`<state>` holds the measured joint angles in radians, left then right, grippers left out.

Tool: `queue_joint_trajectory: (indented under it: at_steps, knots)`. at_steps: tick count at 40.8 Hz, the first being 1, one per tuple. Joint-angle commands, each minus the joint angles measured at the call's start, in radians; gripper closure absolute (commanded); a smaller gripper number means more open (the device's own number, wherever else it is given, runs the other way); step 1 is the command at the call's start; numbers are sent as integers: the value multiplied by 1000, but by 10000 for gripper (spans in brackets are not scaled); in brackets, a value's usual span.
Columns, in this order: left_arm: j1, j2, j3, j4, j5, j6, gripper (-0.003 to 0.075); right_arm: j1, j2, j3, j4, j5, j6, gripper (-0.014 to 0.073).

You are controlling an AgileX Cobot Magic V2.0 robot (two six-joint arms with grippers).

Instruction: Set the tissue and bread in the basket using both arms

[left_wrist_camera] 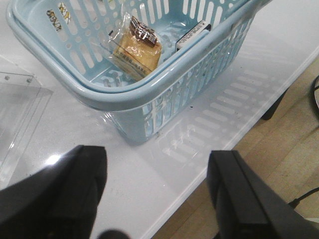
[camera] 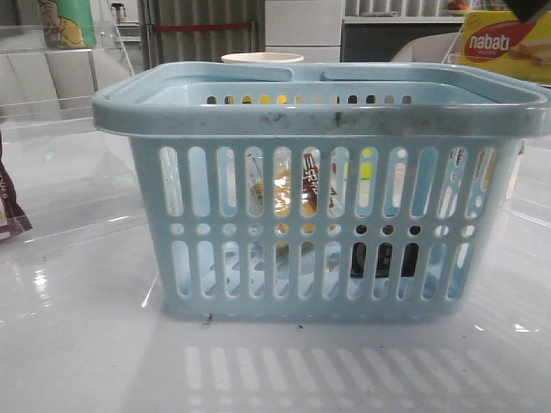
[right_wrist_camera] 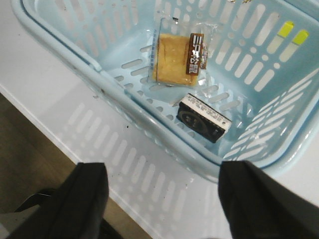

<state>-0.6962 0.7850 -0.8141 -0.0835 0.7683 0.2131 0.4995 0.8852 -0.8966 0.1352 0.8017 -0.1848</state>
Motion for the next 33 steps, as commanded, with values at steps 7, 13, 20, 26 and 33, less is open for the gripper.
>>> queue_joint_trajectory:
  at_steps: [7, 13, 20, 26, 33]
  knots:
    - [1, -6, -26, -5, -79, 2, 239, -3, -128, 77, -9, -45, 1, 26]
    - [1, -6, -26, -5, -83, 2, 352, -3, -158, 107, -9, -45, 1, 179]
    - [1, -4, -26, -5, -82, 2, 528, -3, -158, 114, -9, -36, 1, 450]
    - [1, -4, -26, -5, -82, 2, 629, -3, -158, 114, -9, -36, 1, 533]
    - [1, -4, -26, -5, -82, 2, 628, -3, -158, 114, -9, -31, 1, 537]
